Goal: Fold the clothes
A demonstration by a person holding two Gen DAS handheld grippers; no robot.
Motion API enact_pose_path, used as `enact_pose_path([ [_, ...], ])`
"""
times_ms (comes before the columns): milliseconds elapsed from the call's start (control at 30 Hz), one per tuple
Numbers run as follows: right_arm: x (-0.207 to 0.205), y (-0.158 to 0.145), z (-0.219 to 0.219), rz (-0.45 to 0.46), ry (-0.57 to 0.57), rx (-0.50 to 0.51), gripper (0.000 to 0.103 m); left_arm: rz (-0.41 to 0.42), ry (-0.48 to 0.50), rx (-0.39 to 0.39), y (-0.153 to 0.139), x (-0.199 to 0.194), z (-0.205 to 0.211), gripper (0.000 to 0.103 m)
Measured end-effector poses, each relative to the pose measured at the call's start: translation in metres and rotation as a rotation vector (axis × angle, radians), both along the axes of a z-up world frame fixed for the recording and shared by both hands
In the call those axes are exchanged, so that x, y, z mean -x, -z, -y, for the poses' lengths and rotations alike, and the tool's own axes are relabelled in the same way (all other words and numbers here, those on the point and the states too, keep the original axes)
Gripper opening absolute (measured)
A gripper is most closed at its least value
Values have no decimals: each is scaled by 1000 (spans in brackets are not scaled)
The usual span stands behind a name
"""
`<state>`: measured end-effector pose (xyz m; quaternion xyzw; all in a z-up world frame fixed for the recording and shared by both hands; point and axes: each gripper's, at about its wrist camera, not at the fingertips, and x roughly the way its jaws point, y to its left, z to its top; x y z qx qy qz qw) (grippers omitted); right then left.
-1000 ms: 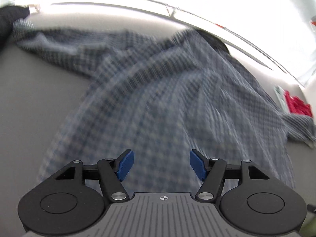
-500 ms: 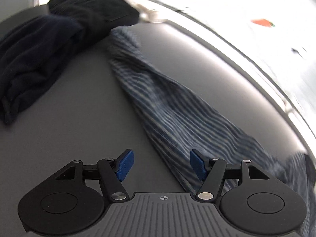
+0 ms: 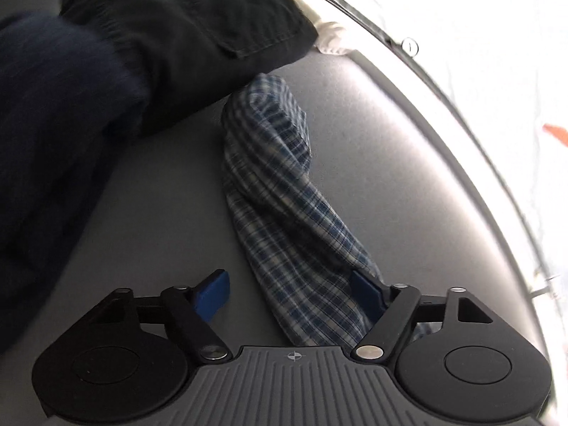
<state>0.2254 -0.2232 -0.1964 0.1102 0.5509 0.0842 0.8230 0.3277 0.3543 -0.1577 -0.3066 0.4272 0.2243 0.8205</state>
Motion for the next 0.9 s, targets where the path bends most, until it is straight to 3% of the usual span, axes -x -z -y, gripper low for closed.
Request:
enact_pose_path([
  [167, -3, 4, -28, 12, 7, 50, 72, -84, 31, -160, -2, -16, 27, 11],
  [267, -4, 4, -33, 16, 9, 27, 72, -76, -11, -274, -21, -9, 42, 7],
  [333, -4, 4, -34, 21, -1, 27, 72, -48, -24, -397, -44, 0, 57, 7],
  [433, -5, 5, -33, 23, -12, 23, 72, -9, -27, -635, -76, 10, 85, 6],
  [467, -4, 6, -31, 20, -12, 17, 72, -3, -34, -729, -82, 11, 94, 1],
  [533, -3, 8, -26, 18, -12, 11, 72, -15, -63, -970, -87, 9, 108, 1],
  [600, -3, 10, -21, 18, -11, 5, 72, -44, -57, -1118, -82, 5, 110, 1],
  [700, -4, 10, -15, 22, -12, -1, 72, -95, -3, -1055, -71, 1, 94, 3],
  [833, -9, 3, -4, 52, 26, 4, 78, -52, 188, -813, -58, 12, 102, 30],
  [900, -10, 1, 3, 72, 54, 33, 78, -47, 273, -698, -42, 17, 120, 30],
])
